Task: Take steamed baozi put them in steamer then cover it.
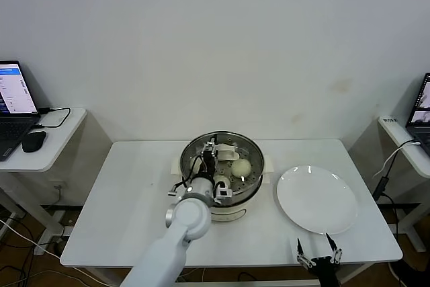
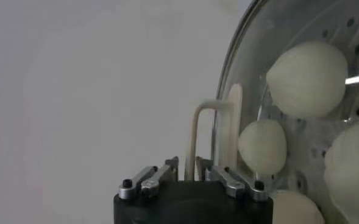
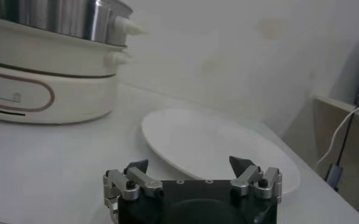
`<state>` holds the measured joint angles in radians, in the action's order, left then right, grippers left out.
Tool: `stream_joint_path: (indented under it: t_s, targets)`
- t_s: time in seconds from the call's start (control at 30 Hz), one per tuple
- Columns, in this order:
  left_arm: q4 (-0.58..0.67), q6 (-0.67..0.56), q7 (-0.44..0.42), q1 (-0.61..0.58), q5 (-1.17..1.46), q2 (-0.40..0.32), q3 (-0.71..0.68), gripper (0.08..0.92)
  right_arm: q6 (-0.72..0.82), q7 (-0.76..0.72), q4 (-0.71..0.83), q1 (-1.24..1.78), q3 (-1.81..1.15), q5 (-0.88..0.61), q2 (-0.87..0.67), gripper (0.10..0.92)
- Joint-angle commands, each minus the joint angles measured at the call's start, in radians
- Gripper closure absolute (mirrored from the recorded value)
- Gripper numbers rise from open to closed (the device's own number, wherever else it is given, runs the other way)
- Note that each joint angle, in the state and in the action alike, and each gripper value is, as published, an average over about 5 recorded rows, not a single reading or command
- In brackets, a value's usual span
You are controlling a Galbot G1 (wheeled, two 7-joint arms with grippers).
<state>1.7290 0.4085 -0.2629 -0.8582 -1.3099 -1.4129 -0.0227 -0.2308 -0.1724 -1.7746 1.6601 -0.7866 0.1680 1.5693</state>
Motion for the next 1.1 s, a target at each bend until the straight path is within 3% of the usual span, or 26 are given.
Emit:
stream_joint_path:
  t_s: [0.03, 0.2, 0.33, 0.47, 0.57, 0.73, 1.1]
  targets:
    - [0.238, -0.023, 0.058, -0.151, 0.182, 0.089, 0.012, 0.493, -0.002, 0.0, 0.001, 0.004, -0.001, 0.001, -0.003, 0.203]
    - [0.37, -0.027, 0.121, -0.281, 0.371, 0.144, 0.058, 0.346, -0.004, -0.001, -0.003, 0.01, 0.0, -0.002, -0.013, 0.202]
    - [0.451, -0.078, 0.246, -0.396, 0.643, 0.192, 0.127, 0.237, -0.005, -0.002, -0.009, 0.017, 0.003, -0.011, -0.03, 0.203]
    - [0.432, -0.29, 0.426, -0.535, 1.067, 0.186, 0.265, 0.184, -0.011, -0.003, -0.03, 0.026, 0.012, -0.042, -0.049, 0.203]
    - [0.363, -0.44, 0.508, -0.627, 1.318, 0.173, 0.43, 0.178, -0.016, -0.005, -0.066, 0.043, 0.03, -0.068, -0.061, 0.202]
    - [0.331, -0.446, 0.529, -0.739, 1.575, 0.203, 0.591, 0.177, -0.025, -0.009, -0.128, 0.096, 0.054, -0.121, -0.104, 0.203]
    - [0.324, -0.508, 0.528, -0.903, 1.632, 0.154, 0.622, 0.177, 0.024, -0.013, -0.224, 0.195, 0.079, -0.285, -0.199, 0.202]
